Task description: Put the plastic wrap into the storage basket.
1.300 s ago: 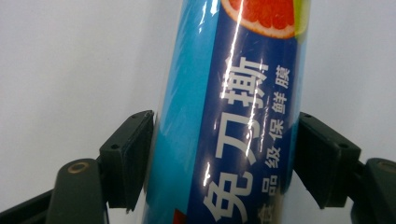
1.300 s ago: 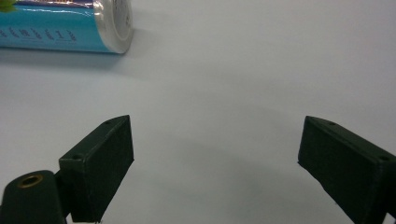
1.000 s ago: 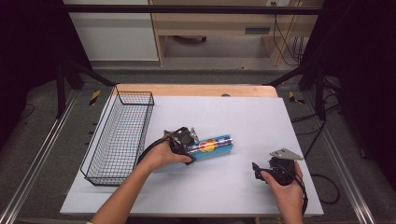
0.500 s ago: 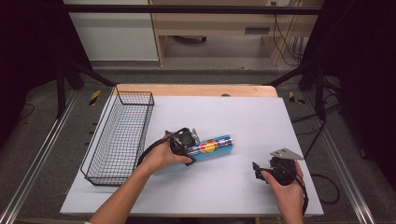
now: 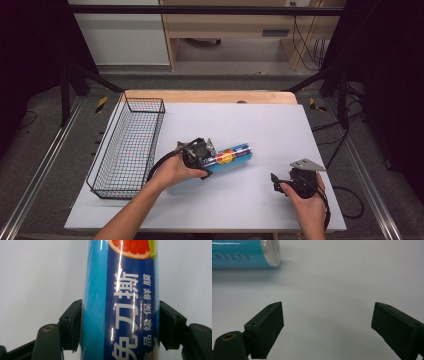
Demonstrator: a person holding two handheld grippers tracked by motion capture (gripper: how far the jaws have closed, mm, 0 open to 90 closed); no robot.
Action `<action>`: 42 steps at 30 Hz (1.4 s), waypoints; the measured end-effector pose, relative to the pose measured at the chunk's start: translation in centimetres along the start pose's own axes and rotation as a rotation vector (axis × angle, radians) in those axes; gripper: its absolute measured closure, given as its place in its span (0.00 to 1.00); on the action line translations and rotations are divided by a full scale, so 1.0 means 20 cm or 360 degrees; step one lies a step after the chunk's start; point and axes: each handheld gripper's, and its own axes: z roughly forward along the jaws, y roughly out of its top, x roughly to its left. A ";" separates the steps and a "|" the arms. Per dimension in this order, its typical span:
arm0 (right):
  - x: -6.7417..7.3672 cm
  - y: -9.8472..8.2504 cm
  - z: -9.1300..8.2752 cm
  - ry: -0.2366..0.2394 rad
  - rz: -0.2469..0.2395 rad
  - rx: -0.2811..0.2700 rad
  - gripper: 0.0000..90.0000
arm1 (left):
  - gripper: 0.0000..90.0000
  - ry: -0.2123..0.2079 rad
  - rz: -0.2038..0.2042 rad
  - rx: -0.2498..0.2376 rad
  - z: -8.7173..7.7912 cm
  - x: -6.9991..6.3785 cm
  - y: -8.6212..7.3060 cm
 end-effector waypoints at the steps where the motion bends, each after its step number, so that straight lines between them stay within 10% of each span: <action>1: 0.00 0.00 0.00 0.0001 0.0002 -0.0001 0.12 | 0.35 -0.0009 0.0001 -0.0013 -0.01 -0.01 0.00; 26: -0.01 0.00 0.00 -0.0011 0.0034 -0.0004 0.12 | 0.35 0.0001 -0.0060 -0.0171 -0.23 -0.11 0.06; 42: 0.00 0.00 0.00 0.0029 0.0043 -0.0018 0.12 | 0.36 0.0136 -0.0129 -0.0232 -0.49 -0.12 0.05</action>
